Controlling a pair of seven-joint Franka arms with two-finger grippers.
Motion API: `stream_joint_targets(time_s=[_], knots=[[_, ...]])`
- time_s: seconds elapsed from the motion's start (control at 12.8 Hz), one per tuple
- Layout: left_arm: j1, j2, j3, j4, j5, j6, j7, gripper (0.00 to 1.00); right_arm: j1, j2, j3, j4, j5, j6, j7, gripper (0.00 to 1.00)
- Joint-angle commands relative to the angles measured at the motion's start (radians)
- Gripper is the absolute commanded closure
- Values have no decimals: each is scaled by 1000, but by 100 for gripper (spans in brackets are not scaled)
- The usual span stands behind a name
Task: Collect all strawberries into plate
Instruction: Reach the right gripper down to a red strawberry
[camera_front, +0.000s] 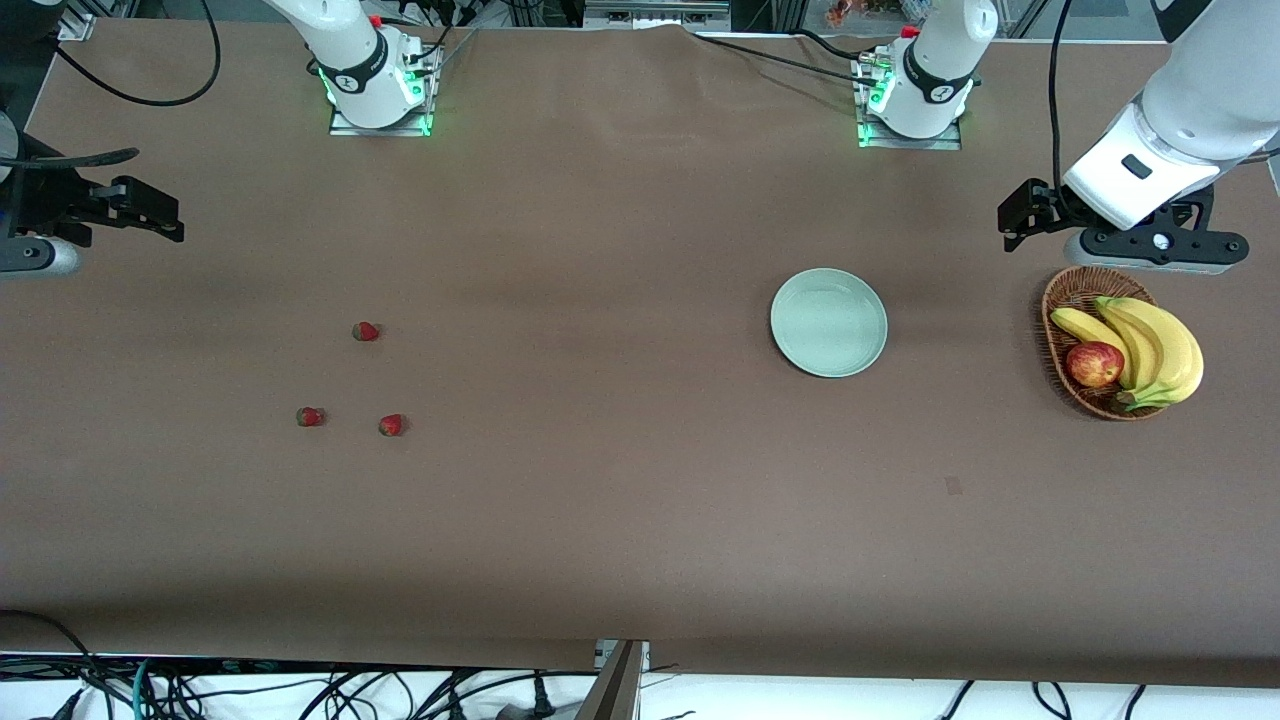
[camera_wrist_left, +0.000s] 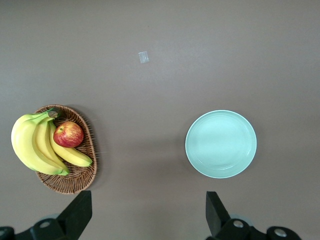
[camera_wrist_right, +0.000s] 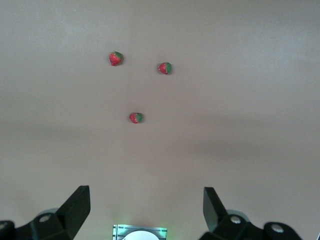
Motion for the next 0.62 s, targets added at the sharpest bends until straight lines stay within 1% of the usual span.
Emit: stream_joint_targets(time_s=[0.0,0.23,0.39,0.55], knots=[[2,3,-3,24,5,-19,17,0,-4,7,3,20,-14,-5,-14,0],[2,3,-3,24,5,-19,19,0,-5,13,3,20,-14,-8,-15,0],[2,3,-3,24,5,-19,17,0,4,57,4,20,-33,-6,-8,0],[2,3,-3,24,5,-19,19,0,4,80,4,20,-36,4,-6,0]])
